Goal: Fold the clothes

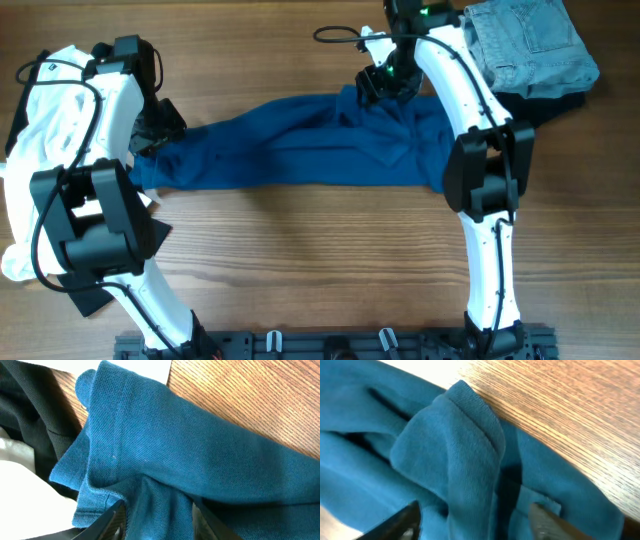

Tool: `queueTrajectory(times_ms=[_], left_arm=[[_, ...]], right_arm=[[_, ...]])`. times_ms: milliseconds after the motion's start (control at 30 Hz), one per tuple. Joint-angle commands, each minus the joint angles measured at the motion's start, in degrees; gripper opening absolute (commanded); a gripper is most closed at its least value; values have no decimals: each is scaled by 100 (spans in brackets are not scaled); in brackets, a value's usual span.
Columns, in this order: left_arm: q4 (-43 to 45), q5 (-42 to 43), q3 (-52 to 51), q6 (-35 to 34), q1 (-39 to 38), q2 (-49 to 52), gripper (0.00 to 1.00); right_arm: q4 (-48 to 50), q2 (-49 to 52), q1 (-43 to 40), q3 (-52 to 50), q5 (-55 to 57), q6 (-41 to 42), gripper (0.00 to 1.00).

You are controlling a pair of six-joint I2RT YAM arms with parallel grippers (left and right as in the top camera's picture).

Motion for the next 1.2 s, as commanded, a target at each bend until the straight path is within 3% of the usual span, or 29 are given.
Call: queueTrajectory(times_ms=[0,133,200,233,567,933,1167], left_arm=[[-44,74,-48,26,22,-103,42],[-48,74,-48,26,22,-103,42],[-68,74,-48,26,22,-103,42],[-87,74,-48,26,22,-103,42],[-212,72,-48,28,22,-103,39],[-317,72,-48,28,22,-103,37],[-323,72,-48,28,22,-103,38]], right_arm=[[20,122,-2,-11,26,-76,53],[-2,131,-2,-11,24,-79,34],[-26,131,-2,-11,24,-76,8],[-35,129,-2,-11,26,-39,4],[-540,-289,-2,2,-127,175,4],[-1757,-1130,68,-15,-118,203,4],[-1534,-1130,125,-1113,-70,378,4]])
